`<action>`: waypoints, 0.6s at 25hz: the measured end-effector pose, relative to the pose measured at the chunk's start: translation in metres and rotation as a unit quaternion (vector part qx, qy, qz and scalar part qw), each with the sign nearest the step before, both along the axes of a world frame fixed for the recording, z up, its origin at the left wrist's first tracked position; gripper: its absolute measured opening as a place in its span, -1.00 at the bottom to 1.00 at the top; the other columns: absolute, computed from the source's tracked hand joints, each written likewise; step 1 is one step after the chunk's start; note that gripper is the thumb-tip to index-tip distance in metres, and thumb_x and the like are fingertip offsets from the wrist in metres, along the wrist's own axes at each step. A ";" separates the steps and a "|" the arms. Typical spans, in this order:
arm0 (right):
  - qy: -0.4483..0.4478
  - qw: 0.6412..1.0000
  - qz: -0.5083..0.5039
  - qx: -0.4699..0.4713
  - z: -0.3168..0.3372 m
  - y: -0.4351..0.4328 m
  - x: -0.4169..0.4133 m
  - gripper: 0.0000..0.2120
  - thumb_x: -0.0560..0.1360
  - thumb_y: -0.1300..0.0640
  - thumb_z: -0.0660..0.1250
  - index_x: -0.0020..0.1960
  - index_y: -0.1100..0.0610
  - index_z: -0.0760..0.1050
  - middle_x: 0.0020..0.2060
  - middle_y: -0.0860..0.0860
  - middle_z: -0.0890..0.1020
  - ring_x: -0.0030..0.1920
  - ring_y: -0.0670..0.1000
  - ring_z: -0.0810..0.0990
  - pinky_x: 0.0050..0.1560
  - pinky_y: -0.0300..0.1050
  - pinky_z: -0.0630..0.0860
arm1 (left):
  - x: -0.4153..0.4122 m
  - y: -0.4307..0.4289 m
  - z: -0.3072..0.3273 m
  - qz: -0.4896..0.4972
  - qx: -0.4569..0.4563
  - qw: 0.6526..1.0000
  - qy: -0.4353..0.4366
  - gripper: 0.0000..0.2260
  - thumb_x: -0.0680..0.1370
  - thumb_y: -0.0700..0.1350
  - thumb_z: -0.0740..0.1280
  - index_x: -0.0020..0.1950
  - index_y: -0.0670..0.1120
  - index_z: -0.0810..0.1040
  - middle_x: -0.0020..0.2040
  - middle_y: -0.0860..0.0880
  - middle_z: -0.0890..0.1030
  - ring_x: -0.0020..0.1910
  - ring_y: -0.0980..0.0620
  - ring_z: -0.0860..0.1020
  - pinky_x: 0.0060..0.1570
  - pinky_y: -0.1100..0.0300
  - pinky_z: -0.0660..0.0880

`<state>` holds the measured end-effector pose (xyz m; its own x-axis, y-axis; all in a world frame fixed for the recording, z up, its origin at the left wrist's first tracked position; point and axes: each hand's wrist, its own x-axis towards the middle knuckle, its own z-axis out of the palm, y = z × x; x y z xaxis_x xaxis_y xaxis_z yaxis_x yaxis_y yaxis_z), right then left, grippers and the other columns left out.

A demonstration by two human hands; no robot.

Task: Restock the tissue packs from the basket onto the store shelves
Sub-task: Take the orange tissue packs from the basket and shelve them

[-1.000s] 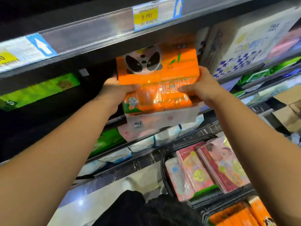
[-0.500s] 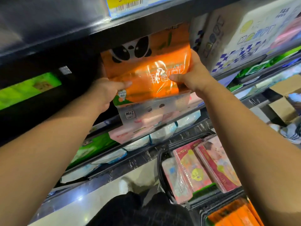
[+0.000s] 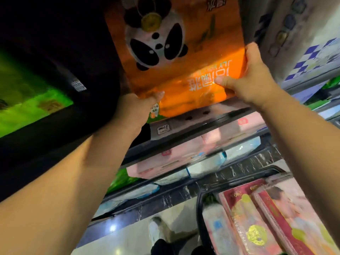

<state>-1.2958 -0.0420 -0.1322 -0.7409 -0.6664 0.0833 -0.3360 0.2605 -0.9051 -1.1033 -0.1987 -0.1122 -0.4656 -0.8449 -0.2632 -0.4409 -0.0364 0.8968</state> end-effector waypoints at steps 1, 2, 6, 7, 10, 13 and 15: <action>0.015 1.000 -0.004 -0.003 -0.001 -0.003 -0.005 -0.45 0.34 -0.01 0.54 0.10 -0.01 0.22 0.06 -0.05 0.49 0.06 -0.02 0.50 0.04 -0.24 0.51 | -0.003 -0.002 -0.003 0.006 -0.013 1.000 0.003 -0.43 0.40 0.07 0.48 0.34 -0.03 0.41 0.26 -0.02 0.55 0.22 -0.08 0.54 0.22 -0.11 0.49; 0.025 1.000 -0.011 -0.005 -0.004 -0.005 -0.009 -0.48 0.36 0.03 0.55 0.09 -0.01 0.25 0.03 -0.06 0.49 0.03 -0.04 0.48 -0.03 -0.34 0.49 | -0.005 -0.003 -0.007 0.011 -0.025 1.000 0.006 -0.42 0.40 0.08 0.48 0.36 -0.02 0.40 0.27 -0.02 0.55 0.23 -0.08 0.54 0.22 -0.12 0.48; 0.036 0.998 -0.049 -0.018 -0.018 -0.016 -0.029 -0.36 0.37 0.10 0.55 0.33 0.15 0.32 0.10 -0.01 0.52 0.08 0.01 0.51 0.09 -0.13 0.47 | -0.019 -0.002 -0.019 -0.004 -0.127 0.990 0.058 -0.30 0.44 -0.04 0.48 0.49 0.10 0.20 0.28 0.09 0.47 0.29 -0.04 0.47 0.24 -0.02 0.46; 0.036 0.998 -0.055 -0.018 -0.020 -0.019 -0.033 -0.34 0.37 0.09 0.55 0.35 0.16 0.32 0.11 0.01 0.53 0.09 0.03 0.53 0.12 -0.11 0.47 | -0.022 -0.001 -0.019 -0.011 -0.154 0.985 0.073 -0.25 0.44 -0.07 0.48 0.52 0.10 0.14 0.31 0.09 0.45 0.30 -0.03 0.45 0.24 0.00 0.46; 0.122 0.983 -0.114 0.082 -0.017 -0.030 -0.041 -0.43 0.40 -0.01 0.50 0.26 0.27 0.41 0.15 0.21 0.56 0.15 0.20 0.53 0.19 0.08 0.48 | -0.039 -0.011 -0.026 -0.022 -0.205 0.975 0.084 -0.15 0.44 -0.12 0.49 0.56 0.06 0.03 0.39 0.02 0.41 0.29 0.06 0.42 0.25 0.14 0.40; 0.286 0.915 -0.186 0.216 -0.014 -0.043 -0.027 -0.64 0.52 0.04 0.35 0.11 0.33 0.47 0.17 0.37 0.48 0.24 0.32 0.41 0.16 0.12 0.41 | -0.054 -0.019 -0.038 -0.020 -0.236 0.969 0.064 -0.12 0.45 -0.08 0.48 0.57 0.05 -0.04 0.39 0.01 0.41 0.22 0.15 0.39 0.24 0.24 0.34; 0.303 0.911 -0.155 0.232 -0.012 -0.050 -0.009 -0.82 0.55 0.11 0.30 0.01 0.24 0.49 0.08 0.31 0.51 0.12 0.28 0.47 0.00 0.08 0.44 | -0.063 -0.026 -0.042 -0.007 -0.241 0.969 0.052 -0.12 0.43 0.03 0.49 0.57 0.00 -0.01 0.42 -0.04 0.40 0.29 0.04 0.43 0.31 0.12 0.37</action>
<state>-1.3045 -0.0922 -0.1439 -0.8108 -0.5010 0.3028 -0.5833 0.7350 -0.3457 -1.1666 -0.2242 -0.1540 -0.4814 -0.8512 0.2091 -0.3453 0.4035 0.8473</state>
